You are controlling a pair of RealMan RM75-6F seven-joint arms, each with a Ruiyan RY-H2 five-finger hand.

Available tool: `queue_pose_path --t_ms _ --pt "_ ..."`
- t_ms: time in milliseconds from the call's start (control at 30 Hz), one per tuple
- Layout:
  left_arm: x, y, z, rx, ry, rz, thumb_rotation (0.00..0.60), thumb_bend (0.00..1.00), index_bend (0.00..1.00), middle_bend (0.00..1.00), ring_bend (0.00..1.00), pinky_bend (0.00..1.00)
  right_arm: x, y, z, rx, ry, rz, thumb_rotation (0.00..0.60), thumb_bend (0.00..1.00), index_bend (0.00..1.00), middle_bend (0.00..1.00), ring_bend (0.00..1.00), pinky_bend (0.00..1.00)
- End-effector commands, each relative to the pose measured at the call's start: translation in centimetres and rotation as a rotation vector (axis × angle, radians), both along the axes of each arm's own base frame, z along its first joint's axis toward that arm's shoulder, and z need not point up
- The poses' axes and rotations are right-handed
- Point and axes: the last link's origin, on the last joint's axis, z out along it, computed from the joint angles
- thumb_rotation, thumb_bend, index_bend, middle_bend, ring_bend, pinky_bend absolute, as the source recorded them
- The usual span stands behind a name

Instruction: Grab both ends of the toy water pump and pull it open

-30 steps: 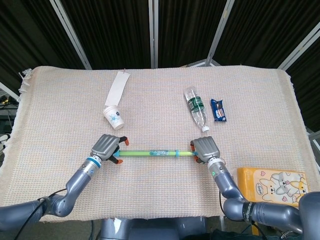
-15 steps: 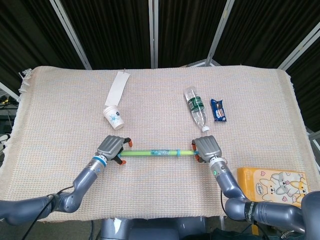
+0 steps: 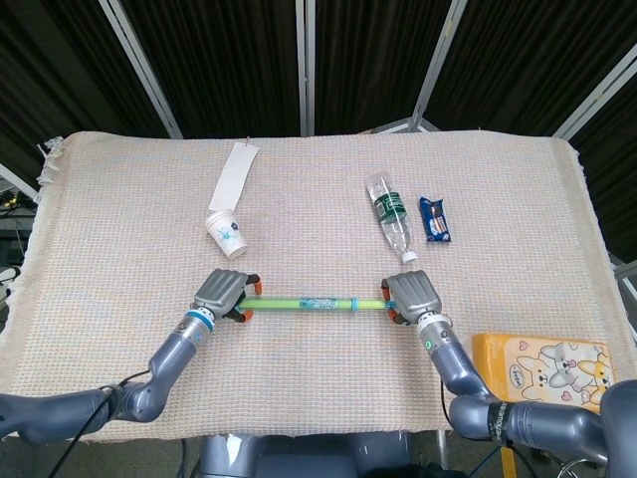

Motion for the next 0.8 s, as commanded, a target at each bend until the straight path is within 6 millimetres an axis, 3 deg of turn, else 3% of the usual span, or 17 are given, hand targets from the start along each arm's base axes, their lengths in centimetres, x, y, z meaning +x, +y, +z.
queue_pose_path --t_ms 33,333,600,800 --pt "0.1 0.0 -0.3 -0.005 0.0 0.002 0.6 0.32 0.44 0.96 0.88 1.0 0.0 0.0 0.1 -0.001 0.001 0.0 0.6 0.5 0.7 1.0 1.0 1.0" --pt "0.2 0.0 -0.3 0.009 0.003 0.002 0.6 0.44 0.72 0.96 0.88 1.0 -0.3 -0.1 0.3 -0.004 -0.001 -0.004 0.6 0.51 0.71 1.0 1.0 1.0" --pt "-0.1 0.3 1.0 0.059 0.024 -0.004 0.6 0.46 0.81 0.96 0.88 1.0 -0.7 -0.2 1.3 -0.033 0.003 0.019 0.6 0.51 0.71 1.0 1.0 1.0" --pt "-1.8 0.6 2.7 0.091 0.059 0.024 0.6 0.46 0.82 0.96 0.88 1.0 -1.9 -0.3 3.1 -0.078 0.02 0.033 0.6 0.51 0.71 1.0 1.0 1.0"
